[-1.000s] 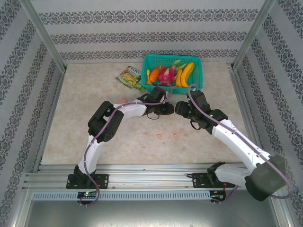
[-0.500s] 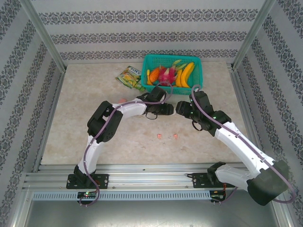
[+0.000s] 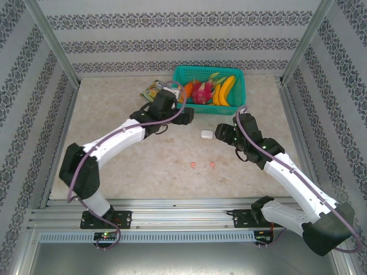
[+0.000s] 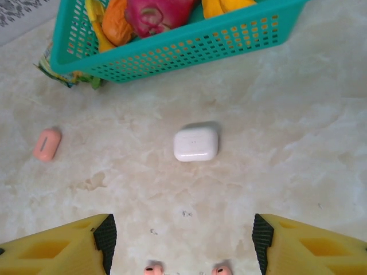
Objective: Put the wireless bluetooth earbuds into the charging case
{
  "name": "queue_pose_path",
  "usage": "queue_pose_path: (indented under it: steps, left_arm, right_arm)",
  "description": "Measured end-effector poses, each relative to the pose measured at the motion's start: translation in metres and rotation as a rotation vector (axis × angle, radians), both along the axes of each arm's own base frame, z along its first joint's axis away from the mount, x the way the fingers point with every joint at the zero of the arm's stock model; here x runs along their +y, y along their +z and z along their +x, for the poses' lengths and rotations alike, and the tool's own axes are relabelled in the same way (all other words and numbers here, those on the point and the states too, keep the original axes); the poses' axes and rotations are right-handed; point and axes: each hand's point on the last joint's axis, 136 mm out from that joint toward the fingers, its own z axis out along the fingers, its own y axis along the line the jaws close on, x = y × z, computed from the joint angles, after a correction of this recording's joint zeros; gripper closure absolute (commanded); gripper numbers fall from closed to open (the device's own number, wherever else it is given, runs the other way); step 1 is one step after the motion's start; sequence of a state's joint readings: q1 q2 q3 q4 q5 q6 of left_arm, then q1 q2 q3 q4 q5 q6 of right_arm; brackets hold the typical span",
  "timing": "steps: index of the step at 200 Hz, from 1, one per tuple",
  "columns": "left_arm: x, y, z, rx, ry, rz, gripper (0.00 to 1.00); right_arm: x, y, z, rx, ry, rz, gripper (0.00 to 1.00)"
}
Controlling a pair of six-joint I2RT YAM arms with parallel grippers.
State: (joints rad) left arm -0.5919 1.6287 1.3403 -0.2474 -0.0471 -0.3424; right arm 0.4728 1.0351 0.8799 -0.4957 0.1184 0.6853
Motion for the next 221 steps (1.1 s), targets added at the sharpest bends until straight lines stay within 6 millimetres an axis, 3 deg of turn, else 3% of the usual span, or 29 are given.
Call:
queue_pose_path:
  steps: [19, 36, 89, 119, 155, 221]
  left_arm:
    - [0.031, 0.006, 0.009, -0.047, 0.076, 0.071, 0.00]
    - [0.051, -0.005, 0.018, -0.035, 0.103, 0.141, 0.00]
    - [0.108, -0.079, 0.057, 0.211, 0.179, 0.364, 0.00]
    - [0.135, -0.124, 0.053, 0.362, 0.176, 0.416, 0.00]
    - [0.144, -0.160, 0.045, 0.508, 0.118, 0.400, 0.04]
    - [0.131, -0.182, 0.056, 0.587, 0.049, 0.364, 0.11]
  right_arm:
    - [-0.001, -0.009, -0.003, 0.019, 0.000, -0.009, 0.33]
    - [-0.002, -0.014, -0.004, 0.028, -0.001, -0.014, 0.33]
    - [-0.004, -0.028, -0.009, 0.047, -0.015, -0.002, 0.33]
    - [-0.004, -0.037, -0.012, 0.063, -0.024, 0.012, 0.34]
    - [-0.001, -0.039, -0.012, 0.064, -0.017, 0.031, 0.33]
    - [0.001, -0.041, -0.009, 0.066, -0.014, 0.032, 0.33]
